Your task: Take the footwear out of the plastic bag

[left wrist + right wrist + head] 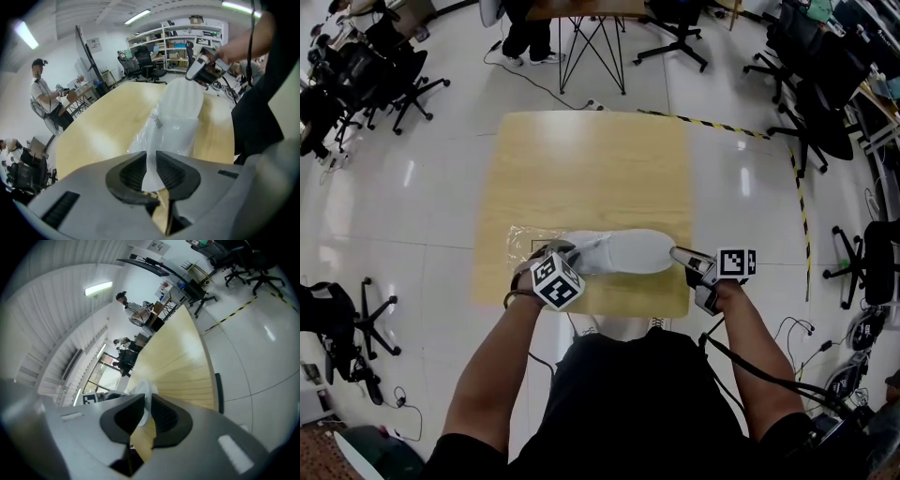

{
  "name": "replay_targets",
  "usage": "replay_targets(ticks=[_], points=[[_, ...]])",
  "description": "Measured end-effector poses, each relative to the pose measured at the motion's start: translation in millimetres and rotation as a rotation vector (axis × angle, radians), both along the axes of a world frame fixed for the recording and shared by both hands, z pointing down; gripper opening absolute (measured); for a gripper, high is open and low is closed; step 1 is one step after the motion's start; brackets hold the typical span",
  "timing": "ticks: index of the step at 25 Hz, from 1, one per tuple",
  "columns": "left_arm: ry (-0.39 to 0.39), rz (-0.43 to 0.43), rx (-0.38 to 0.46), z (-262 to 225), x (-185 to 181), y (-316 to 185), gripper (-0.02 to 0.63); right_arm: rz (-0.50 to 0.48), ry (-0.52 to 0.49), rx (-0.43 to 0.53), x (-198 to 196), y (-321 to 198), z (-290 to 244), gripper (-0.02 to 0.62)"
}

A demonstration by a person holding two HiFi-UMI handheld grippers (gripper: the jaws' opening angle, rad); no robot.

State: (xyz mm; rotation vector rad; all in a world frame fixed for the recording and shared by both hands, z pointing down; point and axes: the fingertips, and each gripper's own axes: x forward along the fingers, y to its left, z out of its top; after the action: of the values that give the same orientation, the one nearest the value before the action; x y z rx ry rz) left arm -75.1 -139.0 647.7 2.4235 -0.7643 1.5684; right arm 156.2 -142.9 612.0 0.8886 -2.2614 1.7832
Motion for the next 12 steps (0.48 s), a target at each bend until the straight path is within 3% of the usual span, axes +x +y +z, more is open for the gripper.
replay_targets(ticks=[4,9,12], points=[[-0.055,0.017,0.025,0.5,0.5,-2.6,0.063,-0.016,0.008,0.030,-0.9,1.4,-9.3,0.044],[-0.066,0.107,0.033,-2.8,13.3,4.5,0.071,0.179,-0.131,-0.063,20.4,-8.0,-10.5,0.037],[-0.061,0.101,0.044,-5.3,12.3,3.4,0.071,0.214,-0.130,-0.065,29.5,-8.5,-7.9,0.035]])
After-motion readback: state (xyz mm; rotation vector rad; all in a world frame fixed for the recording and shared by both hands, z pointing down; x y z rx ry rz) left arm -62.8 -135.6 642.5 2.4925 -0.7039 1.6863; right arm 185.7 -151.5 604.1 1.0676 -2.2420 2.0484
